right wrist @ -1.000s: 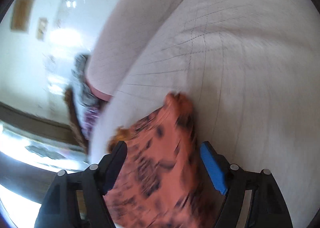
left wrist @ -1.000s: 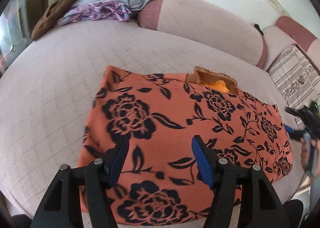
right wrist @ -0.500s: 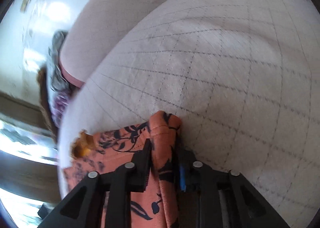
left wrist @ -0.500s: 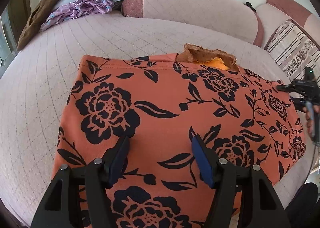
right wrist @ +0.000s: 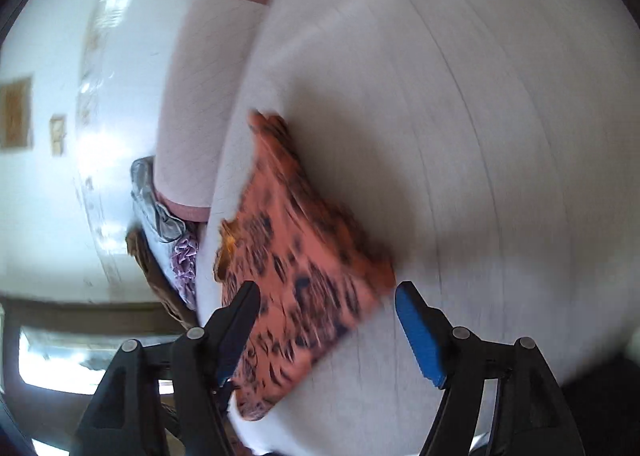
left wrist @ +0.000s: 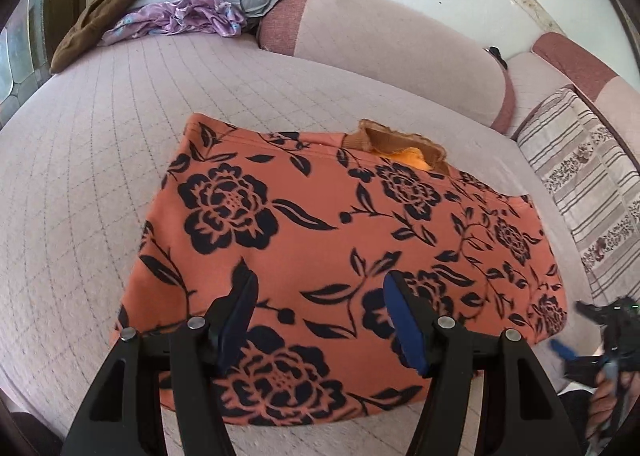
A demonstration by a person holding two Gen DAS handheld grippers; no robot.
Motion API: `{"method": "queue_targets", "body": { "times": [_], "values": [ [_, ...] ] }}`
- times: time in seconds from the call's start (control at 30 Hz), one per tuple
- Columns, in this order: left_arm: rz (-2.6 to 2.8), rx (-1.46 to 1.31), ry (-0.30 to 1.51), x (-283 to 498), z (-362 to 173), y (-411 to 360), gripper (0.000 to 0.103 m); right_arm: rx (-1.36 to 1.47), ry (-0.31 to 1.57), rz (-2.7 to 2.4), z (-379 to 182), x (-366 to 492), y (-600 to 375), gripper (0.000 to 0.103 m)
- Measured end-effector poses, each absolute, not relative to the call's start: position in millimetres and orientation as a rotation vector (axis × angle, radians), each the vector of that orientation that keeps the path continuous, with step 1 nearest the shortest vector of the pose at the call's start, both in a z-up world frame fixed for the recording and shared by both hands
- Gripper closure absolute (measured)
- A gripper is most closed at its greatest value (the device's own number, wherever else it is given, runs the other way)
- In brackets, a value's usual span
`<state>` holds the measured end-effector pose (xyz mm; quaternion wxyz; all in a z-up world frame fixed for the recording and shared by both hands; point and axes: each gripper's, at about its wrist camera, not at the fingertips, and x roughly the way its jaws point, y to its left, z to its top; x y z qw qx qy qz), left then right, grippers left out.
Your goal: Fold small clothes
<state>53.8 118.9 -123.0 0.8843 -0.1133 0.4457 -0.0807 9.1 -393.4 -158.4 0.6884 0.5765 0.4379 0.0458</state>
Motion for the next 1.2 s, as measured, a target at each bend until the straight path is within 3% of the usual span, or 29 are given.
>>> {"method": "queue_targets", "body": {
  "times": [0.1,0.13,0.17,0.33,0.4,0.43,0.5,0.57,0.63,0.7,0.73,0.97,1.0,1.03,1.07,1.2],
  "values": [
    [-0.187,-0.234,0.937,50.2,-123.7,112.5,0.037,1.344,0.954,0.082,-172.4,16.4,-376.6,0.03],
    [-0.188,-0.232,0.937,48.8,-123.9,111.2,0.037,1.344,0.924,0.069,-170.0,20.6,-374.1,0.046],
    [-0.19,-0.232,0.935,46.9,-123.9,110.4,0.037,1.31,0.891,0.073,-163.7,25.8,-372.9,0.094],
    [-0.134,-0.189,0.975,46.4,-140.8,115.3,0.037,0.894,0.854,-0.014,-101.9,34.1,-350.8,0.094],
    [-0.122,-0.171,1.017,50.5,-158.7,117.4,0.037,0.794,0.927,-0.056,-116.0,37.5,-343.8,0.093],
    [-0.129,-0.138,0.993,47.6,-156.9,114.7,0.037,0.839,0.999,-0.077,-143.5,40.4,-349.2,0.089],
    [-0.141,-0.087,1.001,44.4,-151.4,111.1,0.037,1.033,0.954,-0.031,-165.8,34.9,-367.0,0.088],
    [-0.143,-0.145,0.961,37.0,-138.2,125.7,0.037,1.076,0.969,-0.003,-161.4,32.9,-374.1,0.075],
    [-0.122,-0.231,0.905,24.3,-122.9,153.3,0.037,1.031,0.987,-0.012,-149.9,32.9,-376.8,0.069],
    [-0.076,-0.332,0.876,12.8,-117.9,183.6,0.029,1.006,0.95,-0.011,-134.4,25.5,-380.8,0.052],
    [-0.054,-0.402,0.879,8.6,-120.9,200.3,0.028,0.997,0.925,-0.022,-128.0,20.2,-382.8,0.031],
    [-0.104,-0.706,1.005,11.4,-168.1,230.5,0.028,0.851,0.804,0.083,-72.9,24.3,-337.6,0.029],
    [-0.104,-0.715,1.012,12.0,-170.9,229.2,0.03,0.83,0.81,0.103,-69.9,31.3,-327.3,0.029],
    [-0.086,-0.683,1.012,12.5,-171.1,227.5,0.072,0.802,0.822,0.126,-68.8,37.9,-316.1,0.029],
    [-0.078,-0.668,1.041,14.5,-172.3,226.4,0.091,0.788,0.834,0.136,-69.2,41.0,-309.1,0.029],
    [-0.083,-0.629,0.981,6.4,-145.6,228.1,0.09,0.77,0.914,0.14,-89.5,57.0,-293.2,0.029]
  ]
}}
